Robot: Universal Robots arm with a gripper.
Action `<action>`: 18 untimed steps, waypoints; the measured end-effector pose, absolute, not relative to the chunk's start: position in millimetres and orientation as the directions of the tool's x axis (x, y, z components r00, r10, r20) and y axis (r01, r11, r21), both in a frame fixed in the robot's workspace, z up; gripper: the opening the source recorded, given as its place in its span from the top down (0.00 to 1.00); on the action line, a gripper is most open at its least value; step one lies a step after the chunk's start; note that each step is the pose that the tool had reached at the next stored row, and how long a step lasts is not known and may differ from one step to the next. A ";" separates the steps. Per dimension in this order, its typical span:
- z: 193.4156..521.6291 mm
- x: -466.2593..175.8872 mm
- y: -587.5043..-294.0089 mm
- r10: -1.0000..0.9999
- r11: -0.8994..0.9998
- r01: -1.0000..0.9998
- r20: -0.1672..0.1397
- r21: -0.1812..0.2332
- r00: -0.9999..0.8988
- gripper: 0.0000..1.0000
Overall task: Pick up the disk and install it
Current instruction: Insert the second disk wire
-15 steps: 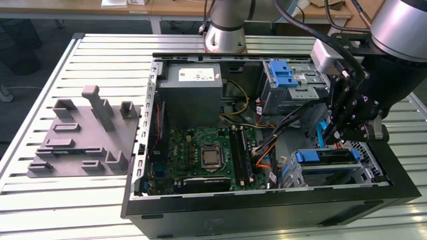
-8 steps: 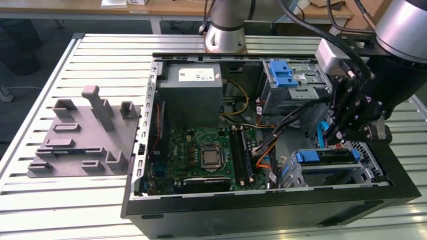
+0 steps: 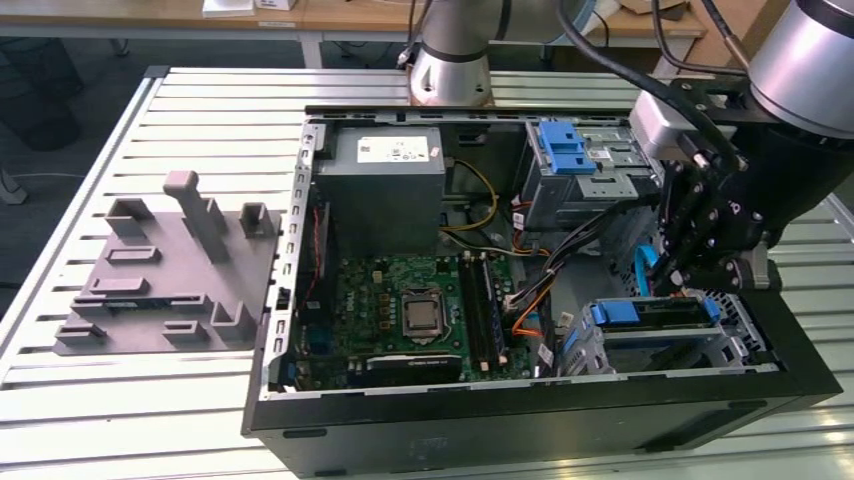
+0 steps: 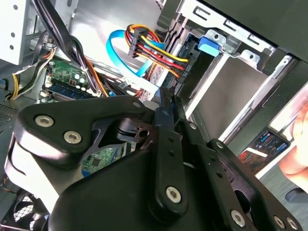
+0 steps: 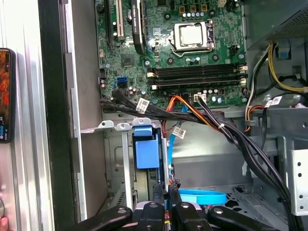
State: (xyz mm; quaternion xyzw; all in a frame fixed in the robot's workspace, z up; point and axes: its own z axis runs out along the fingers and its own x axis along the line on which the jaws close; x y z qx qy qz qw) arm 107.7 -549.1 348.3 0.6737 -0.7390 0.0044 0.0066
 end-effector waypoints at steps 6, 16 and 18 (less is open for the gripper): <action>344.4 107.7 -552.4 -0.996 0.092 -0.996 0.016 0.003 -0.092 0.84; 344.0 107.8 -554.2 -0.996 0.092 -0.996 0.016 0.003 -0.092 0.84; 343.7 108.4 -554.2 -0.996 0.092 -0.996 0.016 0.005 -0.092 0.84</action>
